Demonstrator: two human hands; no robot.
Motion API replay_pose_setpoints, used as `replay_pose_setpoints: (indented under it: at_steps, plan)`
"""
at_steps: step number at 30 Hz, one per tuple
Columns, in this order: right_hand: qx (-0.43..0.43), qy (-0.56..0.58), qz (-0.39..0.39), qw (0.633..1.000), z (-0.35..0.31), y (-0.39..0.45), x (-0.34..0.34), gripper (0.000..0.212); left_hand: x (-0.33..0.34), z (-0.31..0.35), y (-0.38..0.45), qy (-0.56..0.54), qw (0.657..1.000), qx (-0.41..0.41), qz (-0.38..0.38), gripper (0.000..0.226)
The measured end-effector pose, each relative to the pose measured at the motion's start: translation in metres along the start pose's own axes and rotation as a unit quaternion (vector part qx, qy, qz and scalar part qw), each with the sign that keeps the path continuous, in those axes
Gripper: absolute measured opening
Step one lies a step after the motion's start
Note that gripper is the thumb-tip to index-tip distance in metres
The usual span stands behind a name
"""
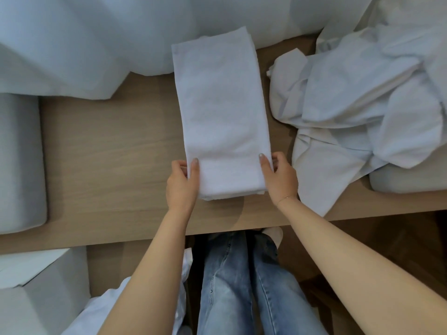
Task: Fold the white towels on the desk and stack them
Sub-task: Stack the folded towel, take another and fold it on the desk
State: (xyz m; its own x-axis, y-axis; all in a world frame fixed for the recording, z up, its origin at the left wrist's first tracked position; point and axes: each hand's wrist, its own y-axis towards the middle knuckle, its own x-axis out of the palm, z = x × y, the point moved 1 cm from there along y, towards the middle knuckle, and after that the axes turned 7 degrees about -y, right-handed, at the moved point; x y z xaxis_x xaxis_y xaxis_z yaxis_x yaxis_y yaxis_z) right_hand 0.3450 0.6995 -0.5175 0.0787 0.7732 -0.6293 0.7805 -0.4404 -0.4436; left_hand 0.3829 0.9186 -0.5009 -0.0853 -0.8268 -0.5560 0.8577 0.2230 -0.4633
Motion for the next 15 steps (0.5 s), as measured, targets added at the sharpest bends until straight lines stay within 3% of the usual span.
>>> replay_pose_setpoints:
  at_steps: [4, 7, 12, 15]
  plan:
    - [0.074, 0.157, -0.081, 0.981, -0.015, 0.039, -0.014, 0.029, -0.008, 0.022, 0.04, -0.148, 0.986, -0.031, -0.069, 0.038]
    - [0.035, 0.175, -0.11, 0.978, -0.042, 0.071, -0.011, 0.032, 0.004, 0.047, 0.069, -0.175, 0.98, -0.012, -0.089, 0.041]
    - [-0.085, 0.103, -0.013, 0.991, -0.055, 0.09, 0.004, 0.013, 0.02, 0.06, 0.084, -0.085, 0.983, 0.161, -0.013, 0.026]
    - [-0.08, 0.115, 0.007, 0.99, -0.051, 0.093, 0.009, 0.013, 0.024, 0.058, 0.088, -0.062, 0.986, 0.154, 0.007, 0.029]
